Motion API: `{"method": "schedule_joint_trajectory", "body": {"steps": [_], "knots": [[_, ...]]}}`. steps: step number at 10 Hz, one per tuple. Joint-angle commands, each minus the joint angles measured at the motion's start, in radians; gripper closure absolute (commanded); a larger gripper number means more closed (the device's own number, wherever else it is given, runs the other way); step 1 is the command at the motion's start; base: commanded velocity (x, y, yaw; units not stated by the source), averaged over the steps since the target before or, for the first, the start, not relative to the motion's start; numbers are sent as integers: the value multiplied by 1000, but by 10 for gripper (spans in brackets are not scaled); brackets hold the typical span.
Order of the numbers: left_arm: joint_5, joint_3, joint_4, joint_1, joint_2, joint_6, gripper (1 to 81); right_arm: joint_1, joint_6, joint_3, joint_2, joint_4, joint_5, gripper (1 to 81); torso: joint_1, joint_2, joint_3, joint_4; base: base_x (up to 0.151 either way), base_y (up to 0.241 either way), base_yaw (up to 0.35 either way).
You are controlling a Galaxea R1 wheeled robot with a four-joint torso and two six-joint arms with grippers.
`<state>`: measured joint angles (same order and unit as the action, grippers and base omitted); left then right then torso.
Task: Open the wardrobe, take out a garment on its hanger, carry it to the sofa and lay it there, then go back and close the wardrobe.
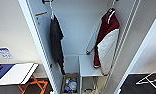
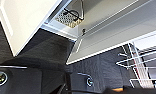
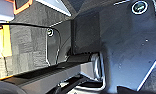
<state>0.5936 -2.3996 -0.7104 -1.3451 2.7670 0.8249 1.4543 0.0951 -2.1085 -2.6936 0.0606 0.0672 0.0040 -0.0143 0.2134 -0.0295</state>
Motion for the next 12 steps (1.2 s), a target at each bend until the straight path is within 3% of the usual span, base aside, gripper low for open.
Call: {"method": "schedule_joint_trajectory", "body": {"steps": [1,4,12], "knots": [[29,-9,-7,99,-4,39,10,-39,-2,15,10,-10,-56,10,0,0,0,0,0,0,0],[12,-13,0,161,14,52,10,-44,-2,15,10,-10,-56,10,0,0,0,0,0,0,0],[-54,-13,144,283,54,54,10,-51,-2,36,13,-12,-56,10,0,0,0,0,0,0,0]]}}
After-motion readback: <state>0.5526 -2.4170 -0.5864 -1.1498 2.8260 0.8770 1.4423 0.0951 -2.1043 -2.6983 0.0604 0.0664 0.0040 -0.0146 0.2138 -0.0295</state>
